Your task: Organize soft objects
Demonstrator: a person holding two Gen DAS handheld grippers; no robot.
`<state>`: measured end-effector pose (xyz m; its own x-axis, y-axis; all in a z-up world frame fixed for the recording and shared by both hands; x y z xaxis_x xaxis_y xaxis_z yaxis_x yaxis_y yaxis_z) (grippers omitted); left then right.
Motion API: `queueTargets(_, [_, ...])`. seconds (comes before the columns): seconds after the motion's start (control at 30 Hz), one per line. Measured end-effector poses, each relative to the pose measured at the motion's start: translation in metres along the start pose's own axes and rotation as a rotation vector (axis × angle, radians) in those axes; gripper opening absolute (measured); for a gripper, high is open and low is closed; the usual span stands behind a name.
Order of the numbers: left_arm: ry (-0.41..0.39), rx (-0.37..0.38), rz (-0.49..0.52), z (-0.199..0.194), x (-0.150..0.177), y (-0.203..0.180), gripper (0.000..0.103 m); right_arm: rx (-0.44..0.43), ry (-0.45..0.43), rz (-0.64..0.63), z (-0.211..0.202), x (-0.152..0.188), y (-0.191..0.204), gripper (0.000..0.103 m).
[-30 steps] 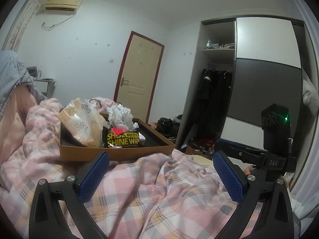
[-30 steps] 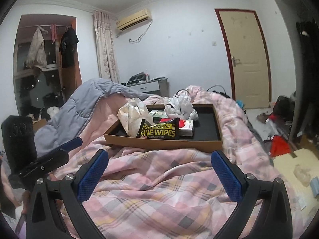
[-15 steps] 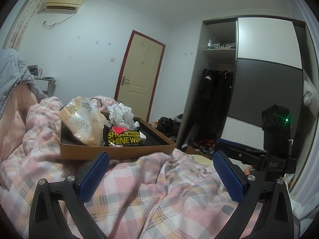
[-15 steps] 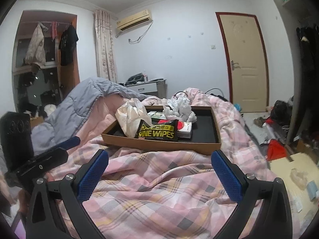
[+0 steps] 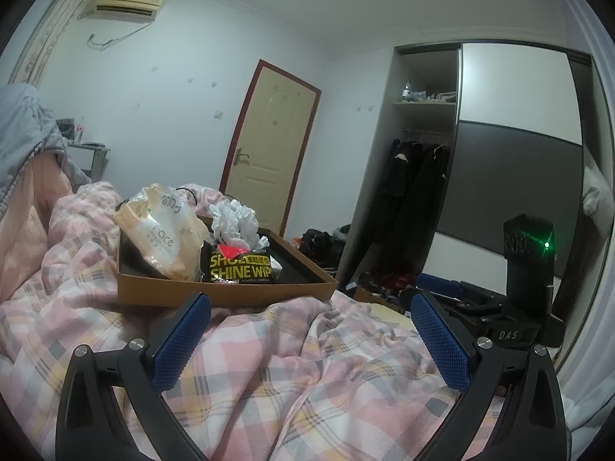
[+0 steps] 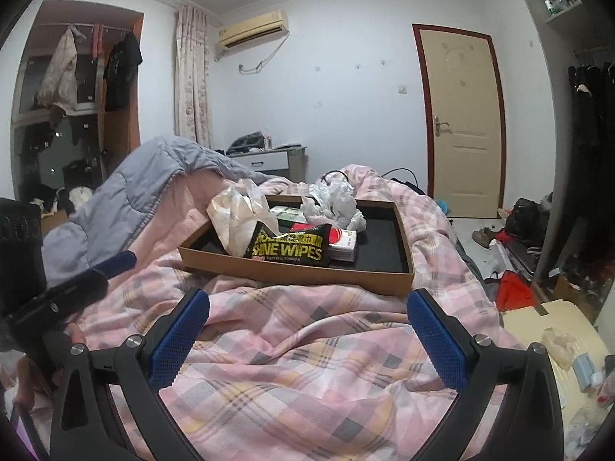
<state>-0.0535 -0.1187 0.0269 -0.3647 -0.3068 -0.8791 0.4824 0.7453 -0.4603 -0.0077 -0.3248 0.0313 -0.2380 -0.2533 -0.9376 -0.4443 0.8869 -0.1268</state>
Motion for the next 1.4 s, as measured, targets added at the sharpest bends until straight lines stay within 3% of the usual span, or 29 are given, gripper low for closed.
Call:
queueTargets(0.8, [0.019, -0.005, -0.052, 0.003, 0.001, 0.008, 0.103, 0.072, 0.019, -0.025, -0.001, -0.001, 0.000, 0.102])
queueTargets(1.1, [0.013, -0.005, -0.030, 0.002, 0.001, 0.005, 0.103, 0.246, 0.025, -0.054, -0.011, -0.007, -0.010, 0.102])
queueTargets(1.27, [-0.046, 0.018, -0.069, -0.014, -0.016, 0.011, 0.103, 0.394, 0.024, -0.045, -0.027, -0.012, -0.024, 0.102])
queueTargets(1.33, [-0.119, -0.063, -0.068, -0.026, -0.025, 0.013, 0.103, 0.431, 0.009, -0.028, -0.037, -0.016, -0.030, 0.102])
queueTargets(1.4, [-0.216, -0.276, -0.018, -0.038, -0.035, 0.011, 0.103, 0.468, 0.049, -0.011, -0.042, -0.018, -0.037, 0.102])
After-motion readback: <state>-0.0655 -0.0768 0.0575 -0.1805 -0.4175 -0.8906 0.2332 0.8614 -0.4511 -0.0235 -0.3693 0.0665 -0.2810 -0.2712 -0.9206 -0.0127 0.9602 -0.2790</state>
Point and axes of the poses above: each gripper's, at about its wrist camera, not at the fingertips, and z roughly the way its jaws point, y to its left, x to its underside, the point moved 4 cm from there along z, roughly the way its jaws point, and after that the axes turned 12 degrees about -z, right-handed, at the moved point
